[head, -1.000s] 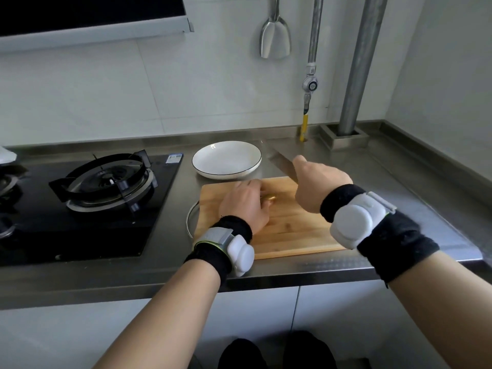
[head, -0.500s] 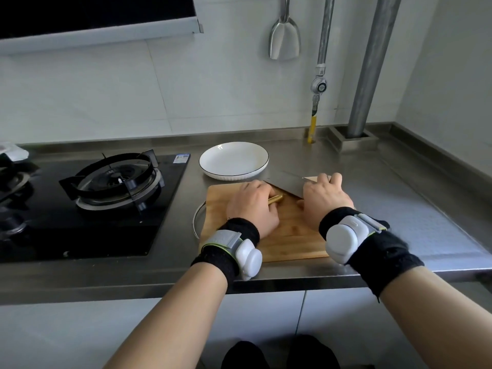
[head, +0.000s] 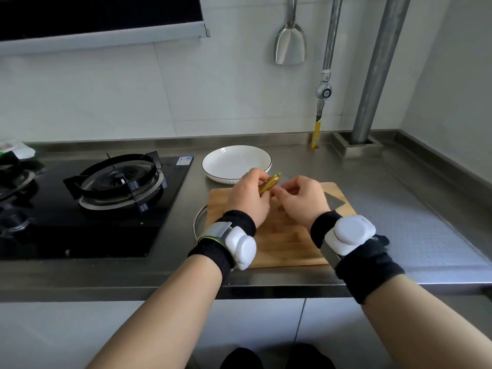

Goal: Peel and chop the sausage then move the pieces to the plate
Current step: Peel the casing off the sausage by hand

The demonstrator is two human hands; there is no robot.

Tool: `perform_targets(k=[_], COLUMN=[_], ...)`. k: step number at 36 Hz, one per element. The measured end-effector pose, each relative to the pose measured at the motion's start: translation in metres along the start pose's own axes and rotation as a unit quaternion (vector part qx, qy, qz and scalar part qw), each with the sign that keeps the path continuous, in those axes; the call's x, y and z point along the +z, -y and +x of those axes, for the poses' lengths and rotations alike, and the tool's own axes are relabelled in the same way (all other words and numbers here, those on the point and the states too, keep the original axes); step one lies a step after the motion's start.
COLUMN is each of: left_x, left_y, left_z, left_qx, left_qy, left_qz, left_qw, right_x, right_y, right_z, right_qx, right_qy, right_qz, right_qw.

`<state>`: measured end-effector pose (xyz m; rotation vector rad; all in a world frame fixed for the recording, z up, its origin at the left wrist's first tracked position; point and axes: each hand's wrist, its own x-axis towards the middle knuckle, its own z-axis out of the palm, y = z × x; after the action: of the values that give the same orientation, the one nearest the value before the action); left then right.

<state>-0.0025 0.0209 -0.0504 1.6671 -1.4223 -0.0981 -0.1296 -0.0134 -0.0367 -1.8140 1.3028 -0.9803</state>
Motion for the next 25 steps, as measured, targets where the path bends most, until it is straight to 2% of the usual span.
perform_targets(k=[2,4,7,14,20,25], left_x=[-0.002,-0.002,0.0,0.003,0.007,0.004], left_y=[-0.004,-0.007,-0.006,0.008,0.014,0.011], left_z=[0.007,0.014,0.024,0.032,0.028,0.026], left_qx=[-0.02,-0.037,-0.067,-0.14,-0.128,-0.106], left_qy=[-0.002,0.006,0.024,0.041,0.035,0.039], left_qz=[-0.027,-0.058,-0.12,-0.277,-0.333,-0.326], left_qw=[0.999,0.998,0.99,0.95,0.934,0.939], right_x=[0.006,0.01,0.014,0.022,0.021,0.019], right_y=[0.003,0.005,0.006,-0.005,-0.008,-0.007], right_z=[0.003,0.007,0.019,0.032,0.035,0.034], right_qx=[0.021,0.024,0.02,0.023,0.032,0.033], right_qy=[0.001,-0.018,-0.041,-0.048,-0.062,-0.064], right_qz=[0.096,0.145,0.176,0.196,0.242,0.248], right_qw=[0.995,0.989,0.983,0.979,0.968,0.966])
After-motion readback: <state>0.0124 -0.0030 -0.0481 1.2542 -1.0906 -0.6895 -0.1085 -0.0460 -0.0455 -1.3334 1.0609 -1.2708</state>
